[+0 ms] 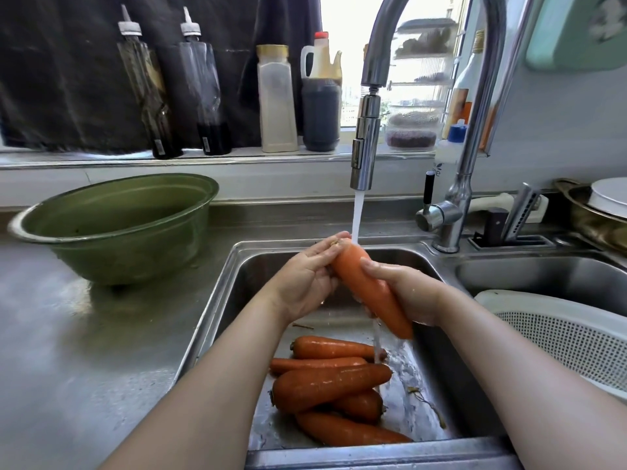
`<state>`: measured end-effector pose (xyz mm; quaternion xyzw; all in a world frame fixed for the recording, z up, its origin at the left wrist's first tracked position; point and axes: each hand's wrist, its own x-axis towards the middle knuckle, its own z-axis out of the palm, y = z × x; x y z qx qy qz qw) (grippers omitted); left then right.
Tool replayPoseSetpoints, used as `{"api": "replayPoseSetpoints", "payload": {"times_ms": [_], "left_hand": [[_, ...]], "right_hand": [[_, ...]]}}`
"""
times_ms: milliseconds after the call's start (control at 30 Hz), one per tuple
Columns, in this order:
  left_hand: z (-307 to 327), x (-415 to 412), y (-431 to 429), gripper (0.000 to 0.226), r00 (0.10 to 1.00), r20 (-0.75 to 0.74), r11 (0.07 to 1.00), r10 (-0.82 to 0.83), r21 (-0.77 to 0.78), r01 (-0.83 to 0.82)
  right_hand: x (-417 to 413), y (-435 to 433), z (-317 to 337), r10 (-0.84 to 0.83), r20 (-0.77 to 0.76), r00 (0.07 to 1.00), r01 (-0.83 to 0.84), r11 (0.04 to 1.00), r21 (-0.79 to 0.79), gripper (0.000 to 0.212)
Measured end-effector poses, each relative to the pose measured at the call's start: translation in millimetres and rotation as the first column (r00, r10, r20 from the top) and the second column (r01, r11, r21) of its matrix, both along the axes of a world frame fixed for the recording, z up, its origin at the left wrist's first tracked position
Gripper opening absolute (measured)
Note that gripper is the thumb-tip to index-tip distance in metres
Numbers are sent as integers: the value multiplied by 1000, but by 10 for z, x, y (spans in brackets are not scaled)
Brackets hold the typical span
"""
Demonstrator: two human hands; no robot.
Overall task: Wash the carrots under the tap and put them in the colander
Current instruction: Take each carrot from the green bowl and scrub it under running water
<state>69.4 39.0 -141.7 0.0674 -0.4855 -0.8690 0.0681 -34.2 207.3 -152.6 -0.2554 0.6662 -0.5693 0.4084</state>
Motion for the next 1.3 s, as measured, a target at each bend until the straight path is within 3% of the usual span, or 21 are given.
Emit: {"api": "replayPoseSetpoints", "payload": {"times_ms": [100, 200, 333, 567, 867, 1067, 1200, 1300], "left_hand": [[6, -2, 28, 41, 1000, -20, 1000, 7, -27, -7], [30, -45, 157, 27, 990, 54, 988, 129, -96, -123], [17, -104, 243, 27, 954, 186, 971, 236, 5, -241], [22, -100, 170, 29, 998, 25, 997, 60, 54, -61], [25, -22, 145, 34, 1000, -25, 1000, -14, -1, 14], [22, -123, 301, 25, 975, 84, 970, 206, -152, -191], [11, -137, 224, 21, 888, 177, 895, 425, -226, -384], [-60, -126, 56, 24, 841, 142, 798, 522, -431, -422]], "right_hand": [[18, -1, 32, -41, 77, 996, 40, 999, 4, 70], [54, -10, 38, -44, 105, 993, 45, 999, -10, 75], [108, -10, 46, -12, 87, 996, 8, 999, 43, 74], [133, -17, 127, -43, 177, 983, 42, 999, 6, 77], [106, -28, 122, 70, 301, 951, -41, 994, -103, 80], [129, -50, 108, 64, 273, 960, -67, 998, 1, 80], [129, -93, 116, 141, 195, 971, -146, 989, 10, 51], [96, -118, 91, 159, 59, 986, -163, 984, 74, 42]]}}
